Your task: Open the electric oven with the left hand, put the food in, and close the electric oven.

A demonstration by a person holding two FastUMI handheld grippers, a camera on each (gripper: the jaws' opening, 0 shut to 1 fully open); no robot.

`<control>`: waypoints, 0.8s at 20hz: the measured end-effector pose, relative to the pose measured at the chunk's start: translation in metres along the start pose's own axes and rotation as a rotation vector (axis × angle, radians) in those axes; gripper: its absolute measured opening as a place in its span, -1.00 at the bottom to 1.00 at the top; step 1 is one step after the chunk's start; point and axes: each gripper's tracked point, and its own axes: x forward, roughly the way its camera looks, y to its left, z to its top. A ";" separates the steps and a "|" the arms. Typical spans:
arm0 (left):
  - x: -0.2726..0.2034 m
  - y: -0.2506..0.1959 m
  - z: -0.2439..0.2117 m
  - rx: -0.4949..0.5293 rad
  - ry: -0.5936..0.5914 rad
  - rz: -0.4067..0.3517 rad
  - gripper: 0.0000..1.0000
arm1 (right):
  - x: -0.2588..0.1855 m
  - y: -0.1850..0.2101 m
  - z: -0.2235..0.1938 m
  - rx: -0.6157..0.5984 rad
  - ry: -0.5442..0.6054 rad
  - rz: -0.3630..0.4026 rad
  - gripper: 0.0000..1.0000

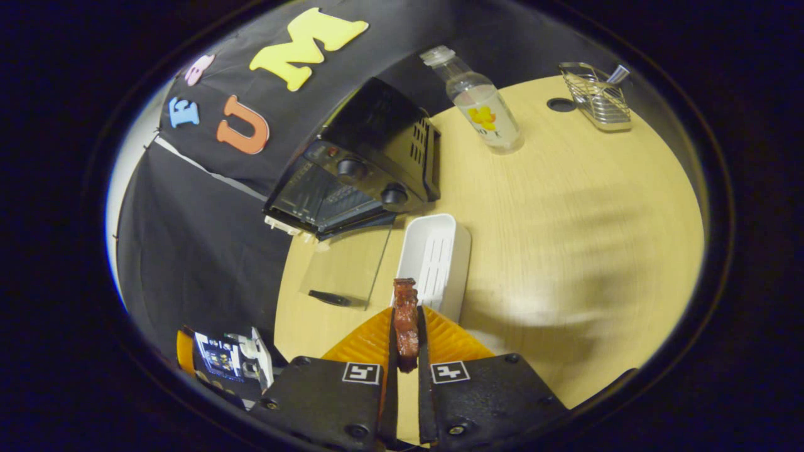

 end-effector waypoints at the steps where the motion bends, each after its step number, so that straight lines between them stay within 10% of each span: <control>1: 0.001 -0.001 -0.002 0.001 -0.004 -0.019 0.94 | -0.004 0.011 0.003 0.008 -0.025 0.011 -0.67; 7: 0.003 -0.004 -0.011 0.053 -0.013 -0.181 0.94 | 0.000 0.089 0.014 0.073 -0.167 0.074 -0.67; 16: 0.015 0.078 -0.017 0.078 0.005 -0.106 0.93 | 0.081 0.162 0.041 0.249 -0.443 0.087 -0.68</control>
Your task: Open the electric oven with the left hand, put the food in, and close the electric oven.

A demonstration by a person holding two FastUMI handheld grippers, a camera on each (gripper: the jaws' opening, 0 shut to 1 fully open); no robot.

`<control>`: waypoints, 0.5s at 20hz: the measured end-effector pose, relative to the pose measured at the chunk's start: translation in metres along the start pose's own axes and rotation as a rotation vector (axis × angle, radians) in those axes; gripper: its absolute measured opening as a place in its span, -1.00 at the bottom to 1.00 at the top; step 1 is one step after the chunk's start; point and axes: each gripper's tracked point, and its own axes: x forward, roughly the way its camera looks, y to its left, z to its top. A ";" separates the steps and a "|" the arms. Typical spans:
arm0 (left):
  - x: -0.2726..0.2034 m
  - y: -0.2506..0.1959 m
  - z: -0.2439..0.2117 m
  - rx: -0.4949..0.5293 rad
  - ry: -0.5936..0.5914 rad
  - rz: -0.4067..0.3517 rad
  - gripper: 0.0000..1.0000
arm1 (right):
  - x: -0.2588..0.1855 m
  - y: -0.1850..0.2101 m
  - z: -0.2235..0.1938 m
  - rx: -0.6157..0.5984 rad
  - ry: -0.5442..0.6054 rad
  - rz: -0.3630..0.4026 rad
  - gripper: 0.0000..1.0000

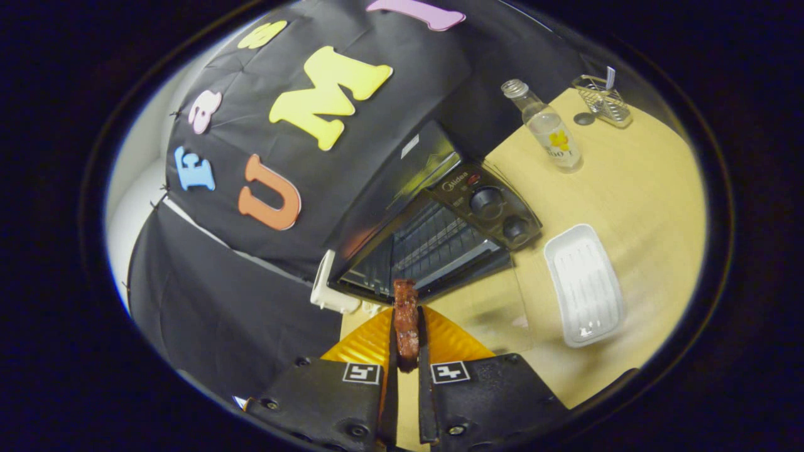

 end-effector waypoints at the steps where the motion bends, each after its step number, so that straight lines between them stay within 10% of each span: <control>1: 0.001 0.006 -0.003 0.000 0.007 0.005 0.94 | 0.010 0.005 0.004 0.035 -0.054 0.000 -0.68; 10: 0.006 0.006 -0.006 -0.043 0.013 -0.045 0.94 | 0.118 0.006 0.024 0.124 -0.292 -0.092 -0.69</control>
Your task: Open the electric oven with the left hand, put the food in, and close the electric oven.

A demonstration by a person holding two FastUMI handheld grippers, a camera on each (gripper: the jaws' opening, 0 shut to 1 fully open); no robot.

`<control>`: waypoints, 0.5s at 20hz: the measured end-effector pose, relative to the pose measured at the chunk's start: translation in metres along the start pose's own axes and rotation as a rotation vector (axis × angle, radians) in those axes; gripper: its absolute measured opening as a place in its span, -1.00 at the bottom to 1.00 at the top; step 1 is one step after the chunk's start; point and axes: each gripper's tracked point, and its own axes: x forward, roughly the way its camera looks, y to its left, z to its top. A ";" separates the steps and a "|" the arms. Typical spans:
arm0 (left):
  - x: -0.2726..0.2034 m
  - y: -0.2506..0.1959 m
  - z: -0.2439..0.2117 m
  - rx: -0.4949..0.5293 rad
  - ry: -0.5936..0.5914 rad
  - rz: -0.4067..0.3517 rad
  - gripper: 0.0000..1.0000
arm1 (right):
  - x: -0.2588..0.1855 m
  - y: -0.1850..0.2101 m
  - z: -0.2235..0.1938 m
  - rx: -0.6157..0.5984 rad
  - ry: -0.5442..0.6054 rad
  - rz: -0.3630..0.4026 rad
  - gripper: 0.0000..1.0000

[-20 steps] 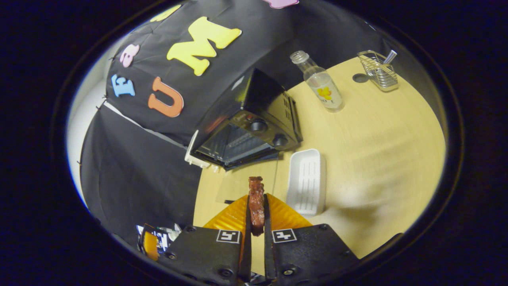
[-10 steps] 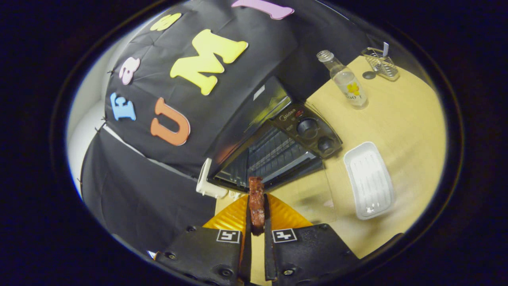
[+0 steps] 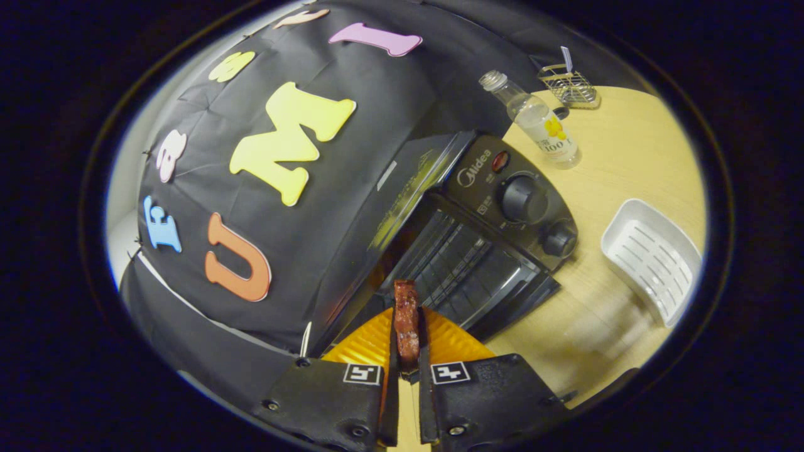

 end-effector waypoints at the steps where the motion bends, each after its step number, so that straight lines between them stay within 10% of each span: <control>1: 0.002 0.001 0.002 -0.006 -0.003 -0.001 0.94 | 0.007 0.002 -0.002 0.001 -0.011 -0.003 -0.68; 10: 0.012 0.027 -0.002 -0.027 0.002 0.049 0.94 | 0.062 -0.007 -0.015 -0.145 -0.043 -0.085 -0.67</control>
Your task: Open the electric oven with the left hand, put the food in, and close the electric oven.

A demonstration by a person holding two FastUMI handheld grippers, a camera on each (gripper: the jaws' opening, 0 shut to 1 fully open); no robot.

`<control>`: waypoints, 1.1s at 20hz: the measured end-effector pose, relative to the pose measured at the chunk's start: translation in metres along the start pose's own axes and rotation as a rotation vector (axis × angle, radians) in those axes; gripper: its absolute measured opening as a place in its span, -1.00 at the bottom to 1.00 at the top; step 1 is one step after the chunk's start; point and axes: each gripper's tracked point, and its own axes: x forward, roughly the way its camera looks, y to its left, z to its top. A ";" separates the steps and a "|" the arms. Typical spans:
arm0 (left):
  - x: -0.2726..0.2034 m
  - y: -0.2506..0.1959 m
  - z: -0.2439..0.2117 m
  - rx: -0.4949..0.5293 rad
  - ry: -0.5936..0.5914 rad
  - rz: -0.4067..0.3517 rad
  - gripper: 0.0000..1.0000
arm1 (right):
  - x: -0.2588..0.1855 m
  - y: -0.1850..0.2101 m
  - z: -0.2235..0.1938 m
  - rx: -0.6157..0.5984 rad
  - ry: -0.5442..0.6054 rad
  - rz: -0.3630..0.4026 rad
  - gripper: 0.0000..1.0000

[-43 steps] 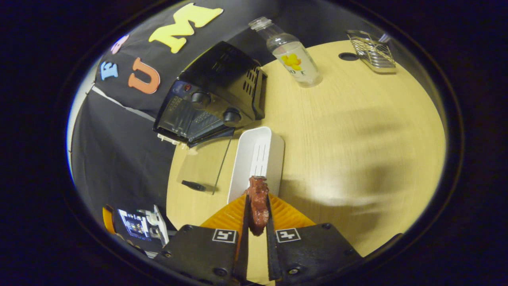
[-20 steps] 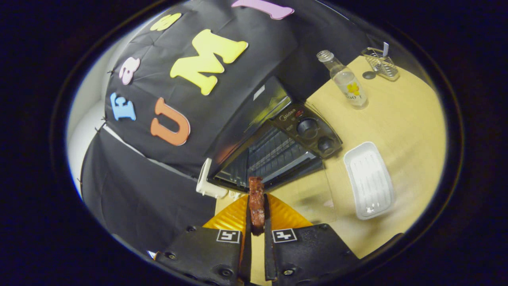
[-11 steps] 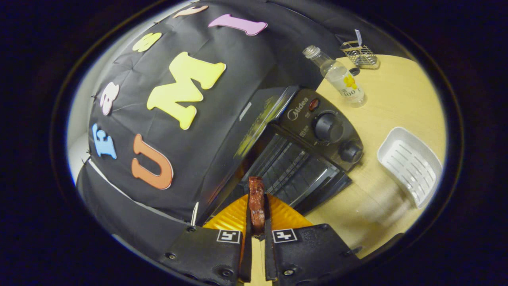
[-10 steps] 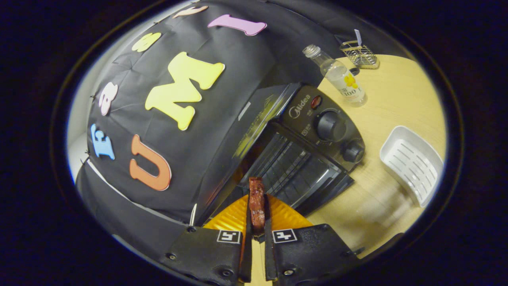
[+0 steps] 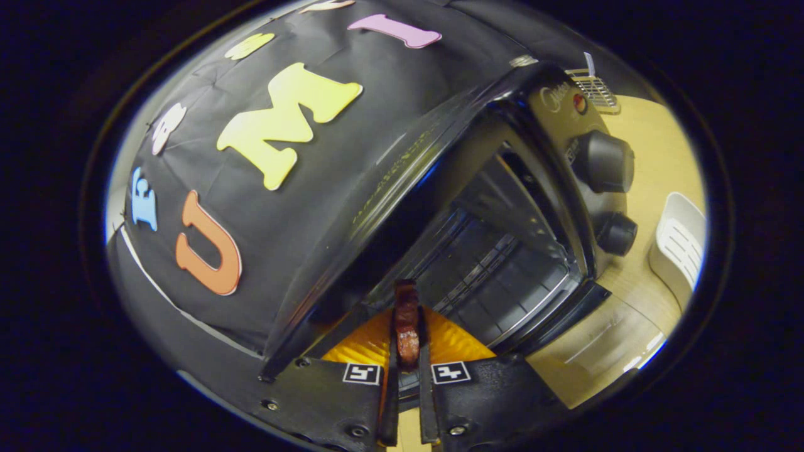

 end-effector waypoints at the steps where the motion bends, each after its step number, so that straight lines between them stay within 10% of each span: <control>1: -0.002 0.003 -0.003 0.001 0.000 0.010 0.94 | 0.003 -0.006 -0.004 -0.041 0.010 -0.026 -0.66; 5: 0.000 0.008 -0.003 -0.002 0.003 0.018 0.94 | 0.004 -0.009 -0.002 -0.187 -0.008 -0.053 -0.74; 18: 0.005 -0.003 0.008 0.006 -0.033 -0.014 0.93 | -0.008 -0.019 0.022 -0.718 -0.064 -0.123 0.86; 22: 0.004 -0.005 0.013 0.008 -0.048 -0.008 0.94 | -0.026 -0.017 0.020 -0.739 -0.054 -0.102 0.86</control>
